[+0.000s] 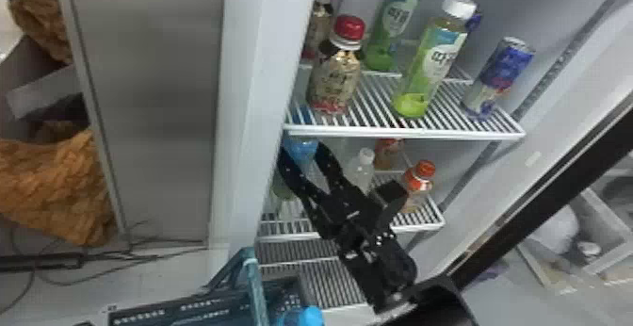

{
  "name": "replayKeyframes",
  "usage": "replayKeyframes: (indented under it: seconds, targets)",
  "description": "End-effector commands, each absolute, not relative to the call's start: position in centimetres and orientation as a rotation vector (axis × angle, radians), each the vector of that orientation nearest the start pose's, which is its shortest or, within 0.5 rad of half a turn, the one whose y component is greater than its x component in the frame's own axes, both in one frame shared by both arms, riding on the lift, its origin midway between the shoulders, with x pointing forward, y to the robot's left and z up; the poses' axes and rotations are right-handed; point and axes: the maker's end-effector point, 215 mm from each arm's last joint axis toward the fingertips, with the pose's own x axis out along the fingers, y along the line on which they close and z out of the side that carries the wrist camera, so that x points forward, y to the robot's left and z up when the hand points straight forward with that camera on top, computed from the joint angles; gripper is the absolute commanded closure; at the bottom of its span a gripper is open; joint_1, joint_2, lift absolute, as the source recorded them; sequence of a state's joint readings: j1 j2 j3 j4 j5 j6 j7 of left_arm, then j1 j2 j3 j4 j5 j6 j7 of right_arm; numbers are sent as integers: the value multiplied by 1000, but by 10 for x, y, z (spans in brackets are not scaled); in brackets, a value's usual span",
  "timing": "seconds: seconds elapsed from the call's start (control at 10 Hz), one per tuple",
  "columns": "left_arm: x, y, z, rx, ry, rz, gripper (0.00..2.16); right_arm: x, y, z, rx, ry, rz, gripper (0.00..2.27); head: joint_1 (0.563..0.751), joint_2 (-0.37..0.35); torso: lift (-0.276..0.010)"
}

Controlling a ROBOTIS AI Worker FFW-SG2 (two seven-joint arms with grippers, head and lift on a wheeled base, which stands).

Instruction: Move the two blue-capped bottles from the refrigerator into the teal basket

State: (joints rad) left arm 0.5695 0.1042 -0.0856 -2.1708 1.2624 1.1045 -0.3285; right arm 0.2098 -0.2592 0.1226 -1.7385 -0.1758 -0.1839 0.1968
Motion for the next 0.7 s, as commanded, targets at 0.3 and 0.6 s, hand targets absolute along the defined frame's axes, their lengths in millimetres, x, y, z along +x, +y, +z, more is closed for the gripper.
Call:
replayKeyframes:
  seconds: [0.3,0.6]
  targets:
    - [223,-58,-329,-1215,848,-1048,1159,464,-189,-319,-50,-69,361,705,695,-350,-165]
    - [224,-57,-329,-1216,844,-1047,1159,432,-196,-322,-59,-15,373,705,695,-350,-165]
